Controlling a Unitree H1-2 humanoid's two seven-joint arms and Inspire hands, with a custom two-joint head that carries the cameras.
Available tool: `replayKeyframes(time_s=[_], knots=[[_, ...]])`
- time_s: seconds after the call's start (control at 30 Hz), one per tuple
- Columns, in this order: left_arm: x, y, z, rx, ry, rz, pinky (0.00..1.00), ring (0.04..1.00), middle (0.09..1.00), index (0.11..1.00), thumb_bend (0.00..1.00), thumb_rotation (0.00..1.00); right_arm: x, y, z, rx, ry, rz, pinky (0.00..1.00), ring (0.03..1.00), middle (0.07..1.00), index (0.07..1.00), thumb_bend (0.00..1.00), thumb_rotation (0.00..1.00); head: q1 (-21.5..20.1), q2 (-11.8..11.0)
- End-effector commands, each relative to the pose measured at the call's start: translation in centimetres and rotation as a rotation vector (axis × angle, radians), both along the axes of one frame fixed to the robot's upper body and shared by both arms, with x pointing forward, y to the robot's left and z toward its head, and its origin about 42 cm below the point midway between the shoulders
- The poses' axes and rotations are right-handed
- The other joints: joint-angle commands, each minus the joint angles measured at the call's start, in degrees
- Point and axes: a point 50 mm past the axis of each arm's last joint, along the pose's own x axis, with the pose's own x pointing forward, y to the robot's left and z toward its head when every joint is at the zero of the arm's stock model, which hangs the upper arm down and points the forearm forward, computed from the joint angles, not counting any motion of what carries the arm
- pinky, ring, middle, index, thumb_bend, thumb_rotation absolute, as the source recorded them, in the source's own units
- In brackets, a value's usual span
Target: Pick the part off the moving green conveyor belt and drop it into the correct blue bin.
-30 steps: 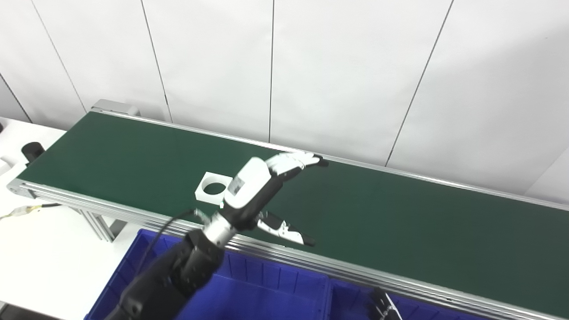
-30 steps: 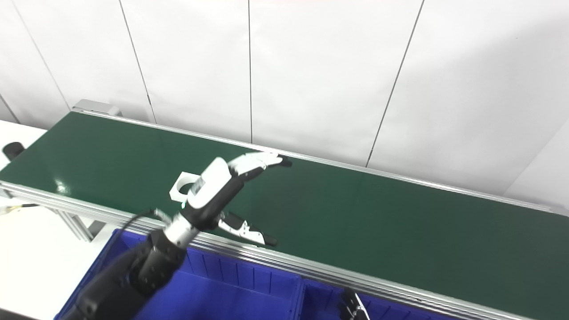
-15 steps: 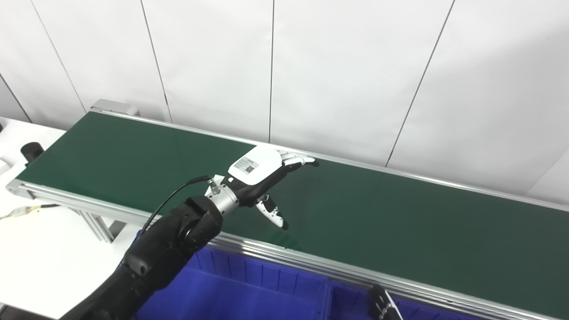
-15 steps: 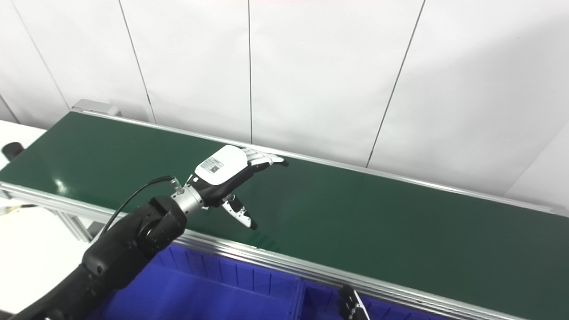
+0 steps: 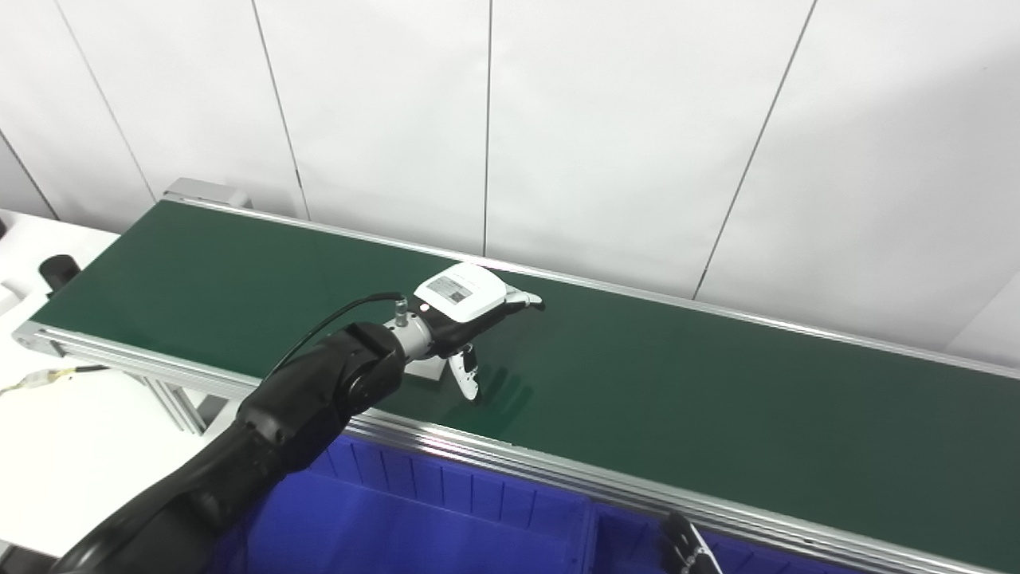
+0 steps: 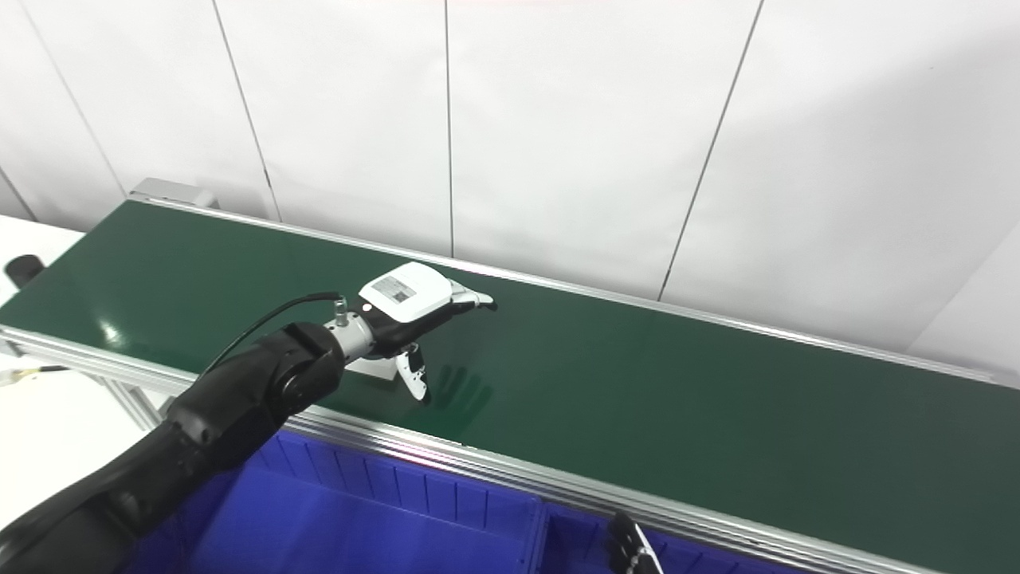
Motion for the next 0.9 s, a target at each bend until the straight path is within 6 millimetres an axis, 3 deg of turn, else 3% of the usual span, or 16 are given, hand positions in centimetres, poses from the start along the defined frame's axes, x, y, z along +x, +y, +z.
replayKeyframes(time_s=[0.0,0.4,0.87], knots=[[2.0,-0.2,2.8,0.02,-0.047,-0.01,0.84,0.858,0.872,0.893,1.0,0.14,0.5,0.4,1.0,0.021,-0.069,0.007,0.93,0.906,0.919,0.93,0.71,0.92,-0.04,-0.01],[3.1,0.3,1.7,0.117,0.039,0.013,0.83,0.865,0.882,0.905,1.0,0.13,0.3,0.7,0.9,0.034,-0.062,0.007,0.91,0.904,0.91,0.927,0.72,0.89,-0.54,-0.01],[4.6,0.3,1.8,0.174,-0.021,0.105,0.83,0.848,0.864,0.888,1.0,0.15,-0.1,0.7,0.8,0.028,-0.06,0.006,0.9,0.9,0.909,0.928,0.73,0.89,-0.87,0.11]])
